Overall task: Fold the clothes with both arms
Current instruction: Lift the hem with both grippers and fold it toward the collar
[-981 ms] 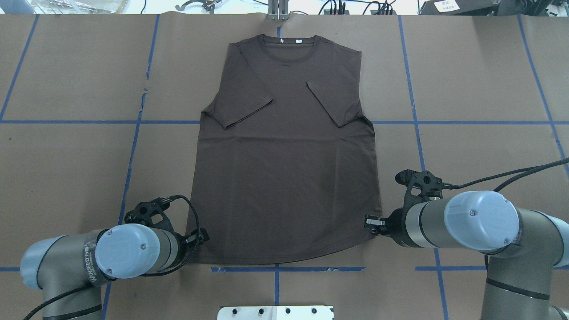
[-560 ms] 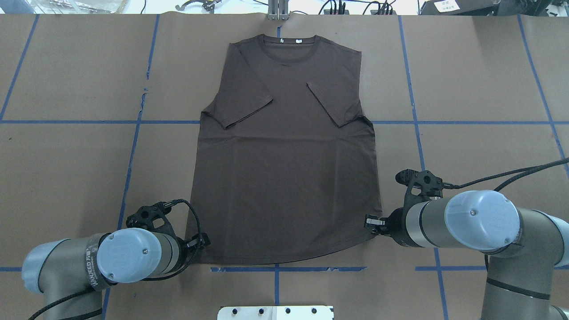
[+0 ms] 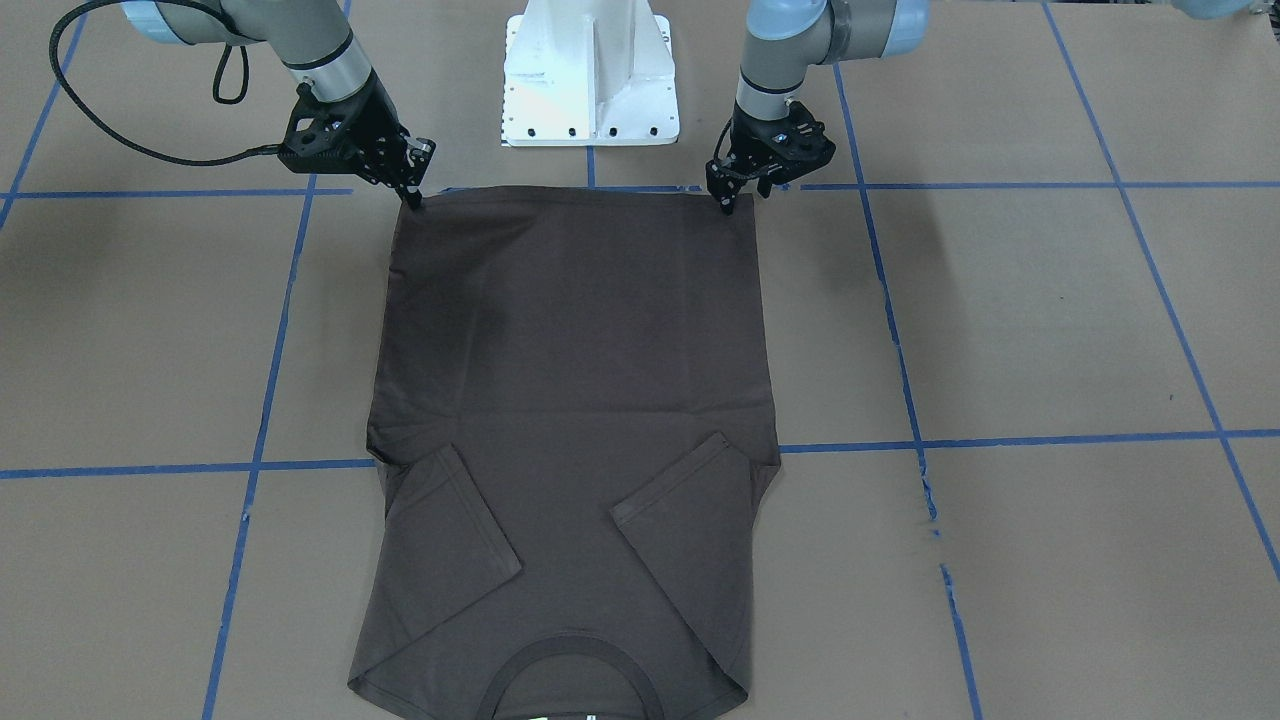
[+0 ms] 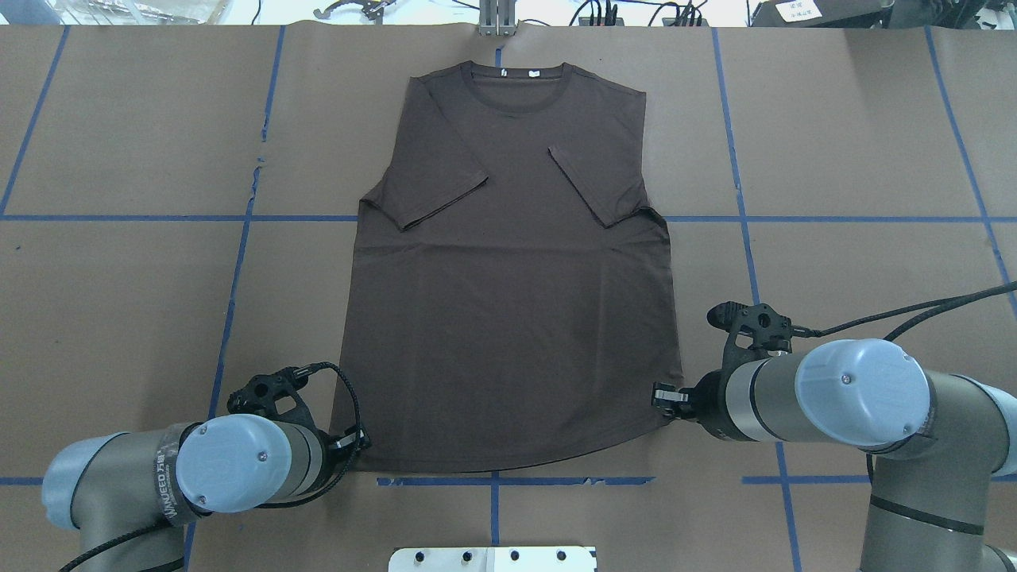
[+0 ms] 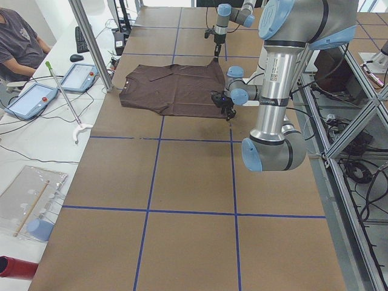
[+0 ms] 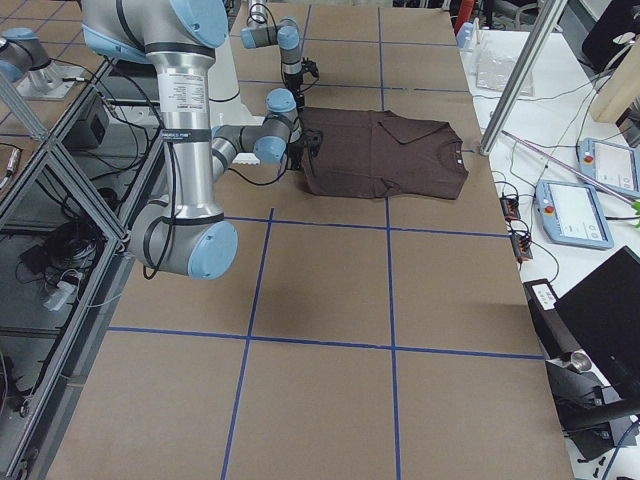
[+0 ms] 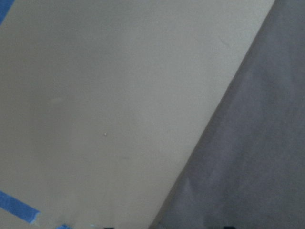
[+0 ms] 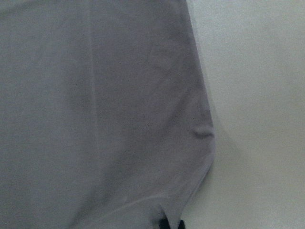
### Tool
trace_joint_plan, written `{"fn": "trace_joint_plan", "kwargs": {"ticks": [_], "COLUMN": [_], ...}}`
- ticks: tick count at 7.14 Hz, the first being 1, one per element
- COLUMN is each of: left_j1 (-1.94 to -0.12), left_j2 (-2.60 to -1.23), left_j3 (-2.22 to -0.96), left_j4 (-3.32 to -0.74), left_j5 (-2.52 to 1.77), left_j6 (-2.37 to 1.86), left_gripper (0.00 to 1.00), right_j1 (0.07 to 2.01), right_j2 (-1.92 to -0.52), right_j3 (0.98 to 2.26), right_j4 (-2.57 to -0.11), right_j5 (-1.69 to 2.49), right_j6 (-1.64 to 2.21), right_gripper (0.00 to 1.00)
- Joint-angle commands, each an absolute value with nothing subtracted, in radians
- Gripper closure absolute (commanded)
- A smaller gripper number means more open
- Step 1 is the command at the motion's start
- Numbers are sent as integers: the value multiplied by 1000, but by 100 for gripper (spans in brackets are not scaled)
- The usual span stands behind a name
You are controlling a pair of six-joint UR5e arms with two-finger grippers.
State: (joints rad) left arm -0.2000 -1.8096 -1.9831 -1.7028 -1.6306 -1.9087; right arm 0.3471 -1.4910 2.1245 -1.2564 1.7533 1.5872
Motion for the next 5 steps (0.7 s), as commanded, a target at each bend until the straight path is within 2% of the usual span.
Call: {"fn": "trace_joint_plan", "kwargs": {"ticks": [1, 3, 5], "left_j1": [-199, -201, -201], "left_j2": [-1812, -1810, -1812], "left_j3": [-1983, -2012, -2130], "left_j4": [-1703, -1700, -1582], "left_j5": [-1631, -1632, -1635], "left_j6": [-1910, -1907, -1895], "left_gripper": [98, 100, 100], "right_j1": [350, 350, 353], "right_j2": [-1491, -1491, -1493], "right_j3": [2125, 2125, 2131], "right_j4": [-1256, -1256, -1256], "right_j5": [1753, 1753, 1788], "right_j6": [1586, 1585, 1575], "right_gripper": [100, 100, 100]}}
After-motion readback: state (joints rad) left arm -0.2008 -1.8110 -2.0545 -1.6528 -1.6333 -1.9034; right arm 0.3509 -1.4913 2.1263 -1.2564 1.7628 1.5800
